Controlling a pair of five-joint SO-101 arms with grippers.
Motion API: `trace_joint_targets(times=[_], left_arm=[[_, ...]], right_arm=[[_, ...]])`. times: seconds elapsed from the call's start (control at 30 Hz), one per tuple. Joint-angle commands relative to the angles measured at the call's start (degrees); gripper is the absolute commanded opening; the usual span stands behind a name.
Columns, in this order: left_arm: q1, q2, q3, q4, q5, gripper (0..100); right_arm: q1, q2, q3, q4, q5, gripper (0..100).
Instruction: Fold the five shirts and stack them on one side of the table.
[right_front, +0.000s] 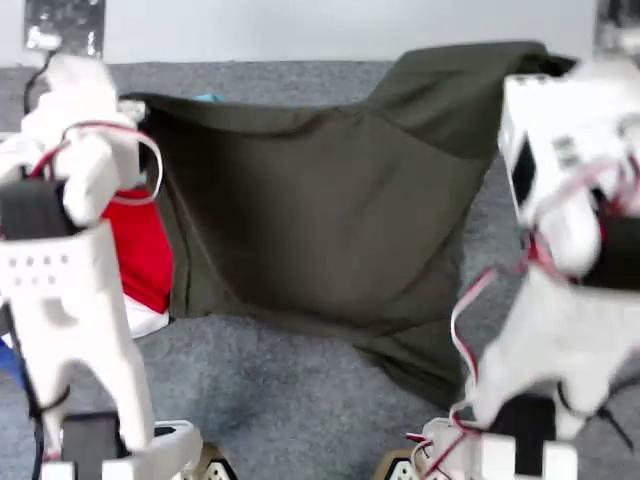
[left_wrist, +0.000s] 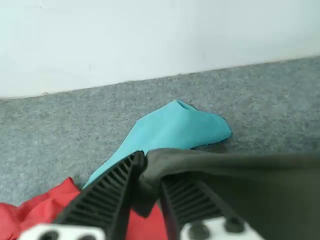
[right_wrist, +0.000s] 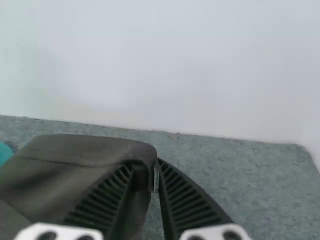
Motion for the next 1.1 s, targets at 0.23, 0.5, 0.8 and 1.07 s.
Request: trace_joint_targets(times=[0.23,0.5,0.8,1.07], left_arm=[[-0.4,19.7,-18.2,-2.3,-1.1,2],[-0.4,38.4,-37.5,-2.3,-1.1,2],[-0.4,58.2,-56.8,-1.0,-1.3,2],[-0.5,63.2,-61.9,10.2,-5.5,2]], right_arm=[[0.3,18.9,-0.1,-28.5,0.5,0.9],[1.1,26.3,-0.4,-44.9,-1.8,0.9],[1.3,36.4,-0.4,-53.4,0.5,0.9],[1.2,40.3,-0.4,-39.2,6.2,0.9]])
